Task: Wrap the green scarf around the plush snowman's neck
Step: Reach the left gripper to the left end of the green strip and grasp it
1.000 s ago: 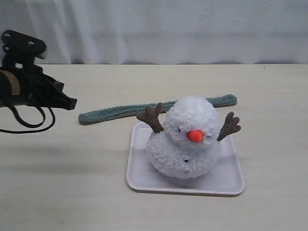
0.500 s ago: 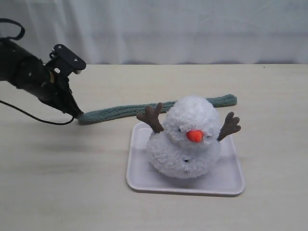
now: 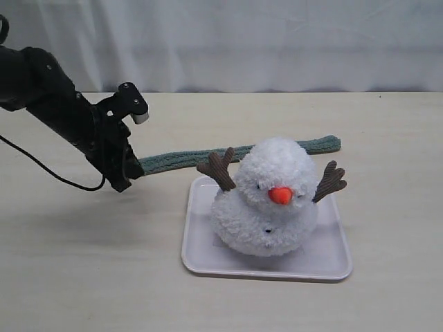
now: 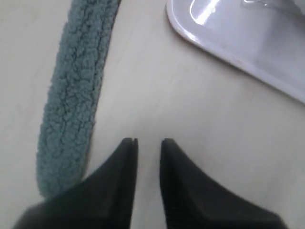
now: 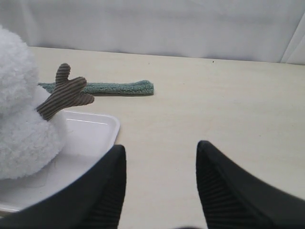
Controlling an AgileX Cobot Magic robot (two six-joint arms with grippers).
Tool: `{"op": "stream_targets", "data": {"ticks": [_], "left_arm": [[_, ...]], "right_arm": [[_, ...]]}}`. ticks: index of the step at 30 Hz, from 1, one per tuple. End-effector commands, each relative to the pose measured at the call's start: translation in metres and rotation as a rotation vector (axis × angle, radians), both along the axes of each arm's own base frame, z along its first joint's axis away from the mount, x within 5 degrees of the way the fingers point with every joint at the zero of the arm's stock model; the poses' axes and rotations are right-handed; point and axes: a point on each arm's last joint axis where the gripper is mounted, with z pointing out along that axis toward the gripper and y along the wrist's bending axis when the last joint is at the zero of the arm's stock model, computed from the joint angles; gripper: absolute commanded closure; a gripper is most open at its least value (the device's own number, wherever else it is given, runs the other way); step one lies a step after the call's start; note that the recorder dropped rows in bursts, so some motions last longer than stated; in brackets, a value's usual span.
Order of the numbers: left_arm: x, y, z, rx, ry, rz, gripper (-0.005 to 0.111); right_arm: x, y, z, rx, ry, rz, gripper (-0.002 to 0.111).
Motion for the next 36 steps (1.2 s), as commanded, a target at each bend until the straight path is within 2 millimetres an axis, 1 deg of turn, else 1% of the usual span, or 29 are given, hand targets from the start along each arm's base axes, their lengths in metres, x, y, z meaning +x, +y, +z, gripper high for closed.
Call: {"op": "stream_targets", "data": {"ticks": [1,3,4,6,11,16,20,26,36], "left_arm": [[0.001,-0.015,0.000,0.017,-0.095,-0.070,0.054],[0.001,-0.019,0.001,0.022,-0.122,-0.085,0.036],[0.002,-0.022,0.001,0.020,-0.142,-0.083,0.030],[0.003,-0.024,0.002,0.022,-0.166,-0.079,0.025],[0.006,-0.026,-0.006,0.033,-0.181,-0.074,0.025],[0.007,-0.026,-0.028,0.059,-0.148,-0.108,0.025],[0.010,-0.026,-0.042,0.081,-0.153,-0.127,0.025],[0.016,-0.024,-0.059,0.108,-0.189,-0.099,0.025],[0.020,-0.023,-0.075,0.135,-0.207,-0.101,0.025]], "right_arm": [[0.000,0.000,0.000,0.007,-0.008,-0.003,0.064],[0.000,0.000,0.000,0.007,-0.008,-0.003,0.064],[0.000,0.000,0.000,0.007,-0.008,-0.003,0.064],[0.000,0.000,0.000,0.007,-0.008,-0.003,0.064],[0.000,0.000,0.000,0.007,-0.008,-0.003,0.064],[0.000,0.000,0.000,0.007,-0.008,-0.003,0.064],[0.000,0.000,0.000,0.007,-0.008,-0.003,0.064],[0.000,0.000,0.000,0.007,-0.008,-0.003,0.064],[0.000,0.000,0.000,0.007,-0.008,-0.003,0.064]]}}
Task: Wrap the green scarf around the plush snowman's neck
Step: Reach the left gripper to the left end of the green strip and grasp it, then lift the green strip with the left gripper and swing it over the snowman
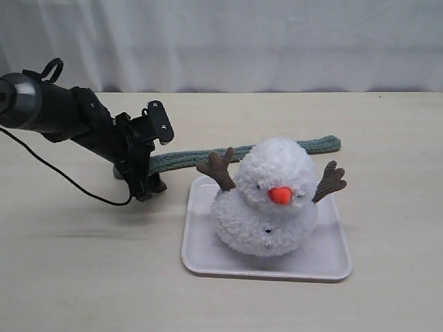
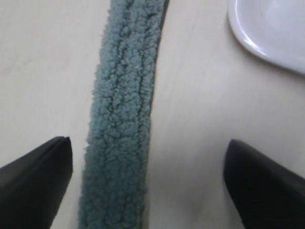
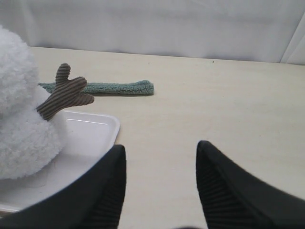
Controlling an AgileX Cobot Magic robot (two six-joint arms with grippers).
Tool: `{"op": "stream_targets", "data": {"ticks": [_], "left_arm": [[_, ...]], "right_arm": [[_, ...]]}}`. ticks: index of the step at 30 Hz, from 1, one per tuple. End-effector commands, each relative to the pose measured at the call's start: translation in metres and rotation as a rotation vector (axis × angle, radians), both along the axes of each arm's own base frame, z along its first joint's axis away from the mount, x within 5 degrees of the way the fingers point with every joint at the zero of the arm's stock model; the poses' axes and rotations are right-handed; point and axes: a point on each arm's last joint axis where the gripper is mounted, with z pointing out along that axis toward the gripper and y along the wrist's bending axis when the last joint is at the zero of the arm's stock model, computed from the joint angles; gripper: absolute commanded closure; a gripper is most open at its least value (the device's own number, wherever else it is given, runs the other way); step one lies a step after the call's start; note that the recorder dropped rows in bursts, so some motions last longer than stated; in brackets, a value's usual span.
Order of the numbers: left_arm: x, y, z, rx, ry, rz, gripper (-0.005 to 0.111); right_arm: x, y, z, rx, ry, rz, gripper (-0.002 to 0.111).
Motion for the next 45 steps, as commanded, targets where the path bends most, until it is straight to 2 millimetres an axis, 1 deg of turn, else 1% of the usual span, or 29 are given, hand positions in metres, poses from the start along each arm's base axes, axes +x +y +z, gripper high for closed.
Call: {"op": "stream_targets", "data": {"ticks": [1,4,6,7,10,11,12,15,16,20,22,24,25,26,27,28,29,30,31,34,37,39,42,45], "left_arm": [[-0.002,0.002,-0.022,0.041,0.028,-0.026,0.025],[-0.003,0.002,-0.029,0.044,0.051,-0.028,0.025],[-0.004,0.002,-0.031,0.045,0.059,-0.030,0.031],[-0.005,0.002,-0.031,0.044,0.067,-0.033,0.037],[-0.006,0.001,-0.032,0.042,0.088,-0.041,0.056],[-0.008,0.001,-0.032,0.037,0.104,-0.039,0.065],[-0.009,0.001,-0.032,0.031,0.126,-0.035,0.072],[-0.016,0.000,-0.034,0.019,0.197,-0.045,0.101],[-0.017,-0.001,-0.034,0.019,0.211,-0.053,0.107],[-0.020,-0.001,-0.033,0.017,0.244,-0.067,0.107],[-0.020,-0.001,-0.029,0.007,0.244,-0.045,0.107],[-0.017,-0.002,-0.011,-0.020,0.205,0.003,0.107],[-0.015,-0.002,0.007,-0.036,0.159,0.007,0.107],[-0.015,-0.002,0.014,-0.047,0.143,0.011,0.107],[-0.015,-0.003,0.034,-0.074,0.104,0.033,0.107],[-0.016,-0.005,0.043,-0.085,0.084,0.041,0.107],[-0.018,-0.009,0.064,-0.115,0.036,0.059,0.107],[-0.019,-0.011,0.075,-0.130,0.009,0.063,0.107],[-0.024,-0.019,0.096,-0.160,-0.055,0.063,0.107],[-0.039,-0.043,0.138,-0.216,-0.214,0.015,0.107],[-0.052,-0.060,0.161,-0.262,-0.320,-0.011,0.107],[-0.065,-0.079,0.181,-0.309,-0.415,-0.040,0.107],[-0.079,-0.096,0.193,-0.347,-0.483,-0.073,0.107],[-0.091,-0.113,0.198,-0.355,-0.544,-0.128,0.107]], "right_arm": [[0.000,0.000,0.000,0.007,-0.008,-0.003,0.064],[0.000,0.000,0.000,0.007,-0.008,-0.003,0.064],[0.000,0.000,0.000,0.007,-0.008,-0.003,0.064],[0.000,0.000,0.000,0.007,-0.008,-0.003,0.064],[0.000,0.000,0.000,0.007,-0.008,-0.003,0.064],[0.000,0.000,0.000,0.007,-0.008,-0.003,0.064],[0.000,0.000,0.000,0.007,-0.008,-0.003,0.064],[0.000,0.000,0.000,0.007,-0.008,-0.003,0.064],[0.000,0.000,0.000,0.007,-0.008,-0.003,0.064],[0.000,0.000,0.000,0.007,-0.008,-0.003,0.064],[0.000,0.000,0.000,0.007,-0.008,-0.003,0.064],[0.000,0.000,0.000,0.007,-0.008,-0.003,0.064],[0.000,0.000,0.000,0.007,-0.008,-0.003,0.064],[0.000,0.000,0.000,0.007,-0.008,-0.003,0.064],[0.000,0.000,0.000,0.007,-0.008,-0.003,0.064],[0.000,0.000,0.000,0.007,-0.008,-0.003,0.064],[0.000,0.000,0.000,0.007,-0.008,-0.003,0.064],[0.000,0.000,0.000,0.007,-0.008,-0.003,0.064],[0.000,0.000,0.000,0.007,-0.008,-0.003,0.064],[0.000,0.000,0.000,0.007,-0.008,-0.003,0.064],[0.000,0.000,0.000,0.007,-0.008,-0.003,0.064],[0.000,0.000,0.000,0.007,-0.008,-0.003,0.064],[0.000,0.000,0.000,0.007,-0.008,-0.003,0.064],[0.000,0.000,0.000,0.007,-0.008,-0.003,0.064]]}}
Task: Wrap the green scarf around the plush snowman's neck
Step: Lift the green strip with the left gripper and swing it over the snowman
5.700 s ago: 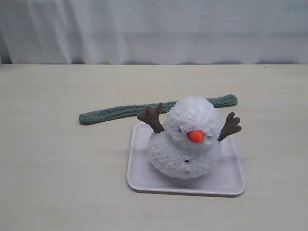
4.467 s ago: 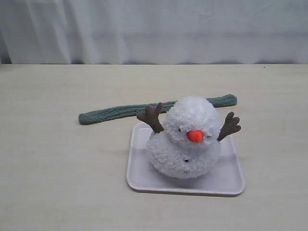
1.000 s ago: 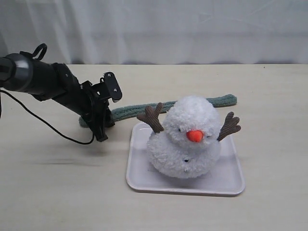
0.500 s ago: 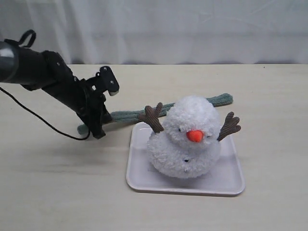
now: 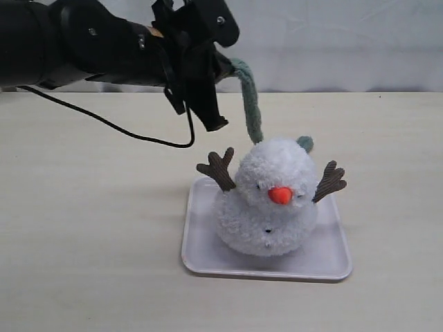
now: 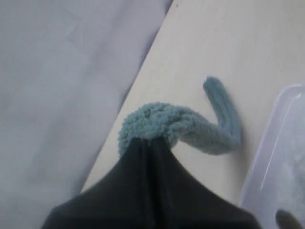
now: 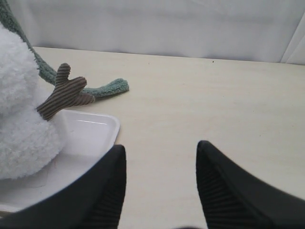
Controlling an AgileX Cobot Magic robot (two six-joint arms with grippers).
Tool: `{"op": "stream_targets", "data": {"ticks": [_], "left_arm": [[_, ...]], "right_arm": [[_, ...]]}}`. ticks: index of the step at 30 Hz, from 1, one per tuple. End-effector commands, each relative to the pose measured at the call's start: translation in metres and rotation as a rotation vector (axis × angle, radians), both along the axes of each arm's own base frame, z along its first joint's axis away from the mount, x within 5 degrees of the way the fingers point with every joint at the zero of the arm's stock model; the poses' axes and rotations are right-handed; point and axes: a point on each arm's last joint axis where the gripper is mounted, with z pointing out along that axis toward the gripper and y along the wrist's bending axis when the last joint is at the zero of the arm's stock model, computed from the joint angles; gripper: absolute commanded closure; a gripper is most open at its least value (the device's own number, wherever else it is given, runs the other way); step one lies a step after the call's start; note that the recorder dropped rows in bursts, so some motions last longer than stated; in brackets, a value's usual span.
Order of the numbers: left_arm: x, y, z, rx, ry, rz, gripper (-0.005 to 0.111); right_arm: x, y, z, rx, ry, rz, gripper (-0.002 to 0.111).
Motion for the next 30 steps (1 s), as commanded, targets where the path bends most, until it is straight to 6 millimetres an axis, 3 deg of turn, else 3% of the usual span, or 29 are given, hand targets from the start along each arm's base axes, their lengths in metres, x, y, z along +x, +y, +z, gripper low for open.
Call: {"op": "stream_targets", "data": {"ticks": [1,10,18,23,30], "left_arm": [[-0.018,-0.024,0.012,-0.022,-0.114,-0.050,0.107],[-0.062,-0.070,0.030,-0.025,-0.388,-0.207,0.107],[-0.094,-0.092,0.051,-0.108,-0.591,-0.254,0.107],[-0.108,-0.090,0.073,-0.199,-0.649,-0.227,0.107],[-0.116,-0.066,0.109,-0.339,-0.619,-0.138,0.107]], "right_arm": [[0.000,0.000,0.000,0.007,-0.008,-0.003,0.064],[0.000,0.000,0.000,0.007,-0.008,-0.003,0.064],[0.000,0.000,0.000,0.007,-0.008,-0.003,0.064],[0.000,0.000,0.000,0.007,-0.008,-0.003,0.064],[0.000,0.000,0.000,0.007,-0.008,-0.003,0.064]]}}
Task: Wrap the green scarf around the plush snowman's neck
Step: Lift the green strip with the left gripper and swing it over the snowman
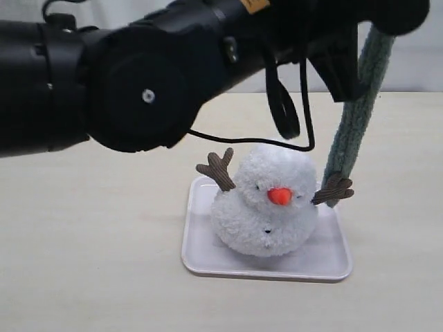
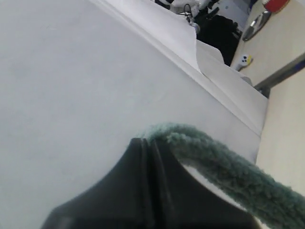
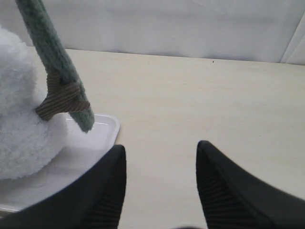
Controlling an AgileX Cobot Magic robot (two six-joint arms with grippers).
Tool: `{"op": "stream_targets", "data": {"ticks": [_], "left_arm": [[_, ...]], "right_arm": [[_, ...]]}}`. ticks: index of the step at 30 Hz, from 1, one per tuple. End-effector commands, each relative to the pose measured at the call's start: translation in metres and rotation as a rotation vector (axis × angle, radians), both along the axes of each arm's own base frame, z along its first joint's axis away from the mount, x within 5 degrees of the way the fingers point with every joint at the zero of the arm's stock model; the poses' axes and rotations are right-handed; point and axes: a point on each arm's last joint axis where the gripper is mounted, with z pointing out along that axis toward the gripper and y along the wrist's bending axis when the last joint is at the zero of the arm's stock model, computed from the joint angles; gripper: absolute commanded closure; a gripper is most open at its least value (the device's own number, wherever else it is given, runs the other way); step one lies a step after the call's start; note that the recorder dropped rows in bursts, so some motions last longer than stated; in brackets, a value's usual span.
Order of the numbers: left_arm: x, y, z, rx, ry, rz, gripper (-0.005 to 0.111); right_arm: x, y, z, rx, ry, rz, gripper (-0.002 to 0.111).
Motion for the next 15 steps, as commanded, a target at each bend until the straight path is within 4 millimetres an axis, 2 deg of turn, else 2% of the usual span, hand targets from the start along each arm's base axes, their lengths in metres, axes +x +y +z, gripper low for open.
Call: {"op": "stream_targets", "data": {"ticks": [1,7,15], "left_arm": [[-0.007,0.018,0.027,-0.126,0.036,0.029,0.107],[-0.024,0.033,0.049,-0.146,0.065,-0.021,0.107],[-0.046,0.040,0.057,-0.057,0.129,-0.132,0.107]], "right_arm": [[0.000,0.000,0.000,0.007,-0.008,-0.003,0.064],[0.000,0.000,0.000,0.007,-0.008,-0.003,0.064],[0.000,0.000,0.000,0.007,-0.008,-0.003,0.064]]}}
